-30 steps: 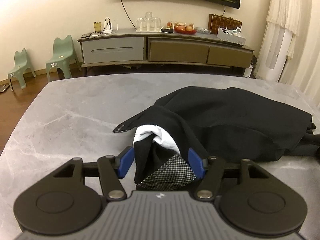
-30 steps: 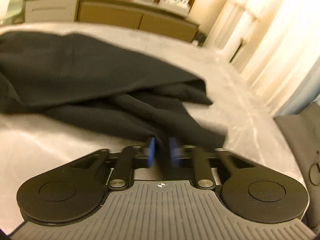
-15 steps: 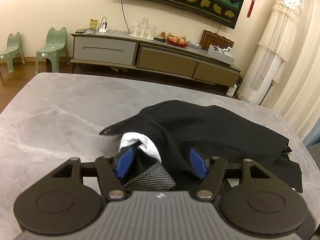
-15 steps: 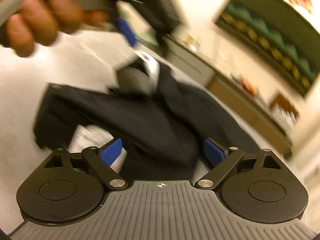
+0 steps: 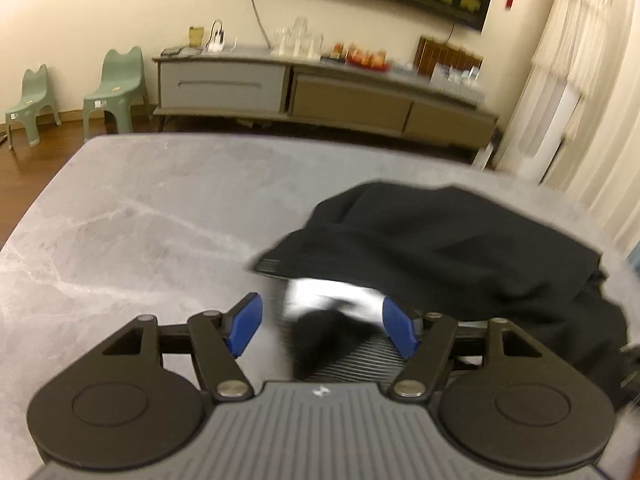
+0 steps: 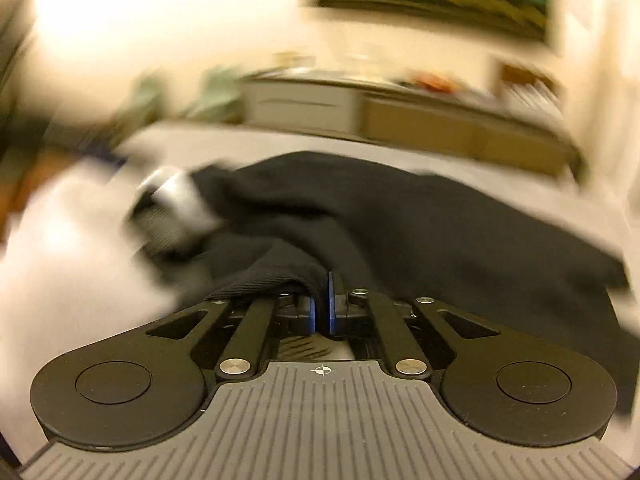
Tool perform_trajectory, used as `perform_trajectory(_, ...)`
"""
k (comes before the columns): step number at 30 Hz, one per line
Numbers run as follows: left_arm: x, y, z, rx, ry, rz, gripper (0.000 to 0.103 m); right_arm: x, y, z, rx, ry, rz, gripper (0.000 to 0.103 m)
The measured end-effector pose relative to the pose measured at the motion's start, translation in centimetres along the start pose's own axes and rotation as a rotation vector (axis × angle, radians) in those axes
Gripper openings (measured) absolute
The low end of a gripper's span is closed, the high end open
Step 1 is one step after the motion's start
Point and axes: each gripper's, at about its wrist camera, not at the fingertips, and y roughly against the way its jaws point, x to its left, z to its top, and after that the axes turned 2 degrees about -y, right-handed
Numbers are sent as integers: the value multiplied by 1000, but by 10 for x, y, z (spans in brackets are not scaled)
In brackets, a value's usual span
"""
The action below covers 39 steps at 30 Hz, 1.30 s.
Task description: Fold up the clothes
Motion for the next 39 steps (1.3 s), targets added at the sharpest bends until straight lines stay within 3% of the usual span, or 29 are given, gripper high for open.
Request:
perform_trajectory(3, -12, -16, -9, 59, -23, -10, 68, -58, 3, -9, 49, -220, -12, 5)
perform_trajectory(7, -48, -24, -28, 115, -52, -84, 71, -85, 7, -24, 64, -396, 62, 5)
perform_trajectory(10, -80, -24, -44, 106, -121, -110, 89, -81, 4, -20, 56, -455, 144, 5)
perform_trajectory(11, -89, -28, -49, 97, -151, -60, 91, -81, 1, -17, 53, -479, 174, 5)
perform_trajectory(13, -107, -39, -58, 77, -210, 43, 79, -83, 0, -15, 52, -524, 235, 4)
perform_trajectory(15, -107, -56, -56, 58, -211, 143, 26, -87, -3, -14, 50, -568, 292, 4)
perform_trajectory(16, -99, -59, -48, 51, -172, 169, 16, -90, -6, -15, 47, -590, 316, 4)
perform_trajectory(17, -86, -57, -33, 35, -110, 177, 10, -92, -8, -15, 44, -612, 340, 4)
perform_trajectory(21, 0, -3, 37, -164, 221, 193, 10, -97, -7, -10, 9, -590, 370, 3)
perform_trajectory(23, 38, 17, 52, -213, 352, 218, 10, -81, -15, -8, 20, -417, 247, 5)
perform_trajectory(24, 46, 16, 53, -204, 342, 263, 10, -70, -22, -10, 34, -329, 139, 14)
perform_trajectory(26, 54, 5, 47, -135, 298, 299, 14, -56, -47, -17, 140, -184, 1, 19)
perform_trajectory(28, 51, -9, 29, -36, 270, 249, 16, -62, -55, -20, 149, -198, -15, 20)
perform_trajectory(30, 32, -15, 13, 16, 189, 195, 23, -71, -54, -14, 115, -240, -6, 46)
perform_trajectory(32, 12, -12, 1, 37, 91, 144, 28, -77, -60, -1, 86, -253, -13, 52)
perform_trajectory(36, -27, -11, -6, 19, -3, 35, 60, -87, -86, 30, 82, -306, 12, 63)
perform_trajectory(37, -34, -12, -5, 4, -6, 15, 64, -91, -95, 39, 75, -321, 21, 65)
perform_trajectory(39, -45, -19, 2, -20, 15, -1, 81, -104, -111, 57, 52, -382, 6, 80)
